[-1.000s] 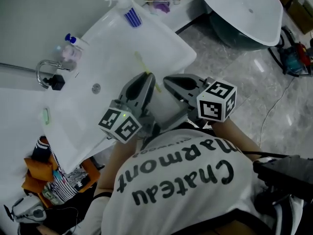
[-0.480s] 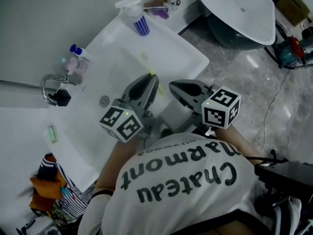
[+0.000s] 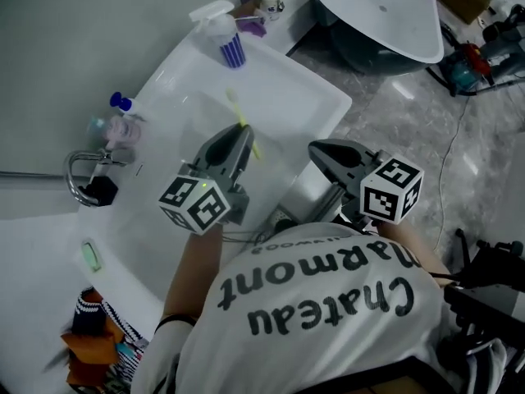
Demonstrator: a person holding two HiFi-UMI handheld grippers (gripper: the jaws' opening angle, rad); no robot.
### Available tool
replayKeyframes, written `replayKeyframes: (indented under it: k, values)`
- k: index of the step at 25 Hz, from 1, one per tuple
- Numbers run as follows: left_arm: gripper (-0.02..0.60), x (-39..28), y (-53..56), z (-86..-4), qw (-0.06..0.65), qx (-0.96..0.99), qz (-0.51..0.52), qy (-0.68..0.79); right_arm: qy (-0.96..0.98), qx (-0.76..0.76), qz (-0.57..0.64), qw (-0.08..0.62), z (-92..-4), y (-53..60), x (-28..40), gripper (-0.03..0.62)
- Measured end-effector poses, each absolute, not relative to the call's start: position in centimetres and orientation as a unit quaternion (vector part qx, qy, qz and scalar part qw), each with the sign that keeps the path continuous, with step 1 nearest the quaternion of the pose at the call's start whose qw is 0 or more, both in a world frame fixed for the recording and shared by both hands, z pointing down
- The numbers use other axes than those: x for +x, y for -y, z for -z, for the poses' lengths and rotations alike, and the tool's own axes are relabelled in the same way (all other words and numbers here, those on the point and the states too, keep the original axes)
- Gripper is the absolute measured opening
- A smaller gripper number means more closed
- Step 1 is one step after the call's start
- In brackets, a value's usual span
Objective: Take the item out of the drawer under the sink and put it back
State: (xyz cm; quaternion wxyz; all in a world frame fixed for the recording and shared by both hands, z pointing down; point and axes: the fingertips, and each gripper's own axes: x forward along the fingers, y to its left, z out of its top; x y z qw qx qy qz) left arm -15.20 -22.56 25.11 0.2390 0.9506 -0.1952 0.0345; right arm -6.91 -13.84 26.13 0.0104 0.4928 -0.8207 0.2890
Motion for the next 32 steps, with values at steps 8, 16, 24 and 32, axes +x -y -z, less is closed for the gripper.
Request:
replayKeyframes:
  k: [8,16,24,32]
  values:
    - [0.046,-17.0,26.4,-26.3,0.206,0.956,-0.063,0.201,0.789,0.541,-0.291,0.023,-26.3,12.6,-5.4,0.012]
    - [0.046,-18.5,30.3,-28.0,0.172,0.955,-0.1,0.22,0.778,0.555,-0.291,0.035,-26.7,12.3,-5.6,0.012]
    - [0.046,-19.3,34.9,-29.2,0.126,0.948,-0.153,0.248,0.747,0.587,-0.311,0.023,-27.7,11.5,-3.5,0.012]
    - [0.046,-19.3,38.1,-30.3,0.094,0.942,-0.2,0.251,0.732,0.604,-0.316,0.015,-27.9,11.4,-2.4,0.012]
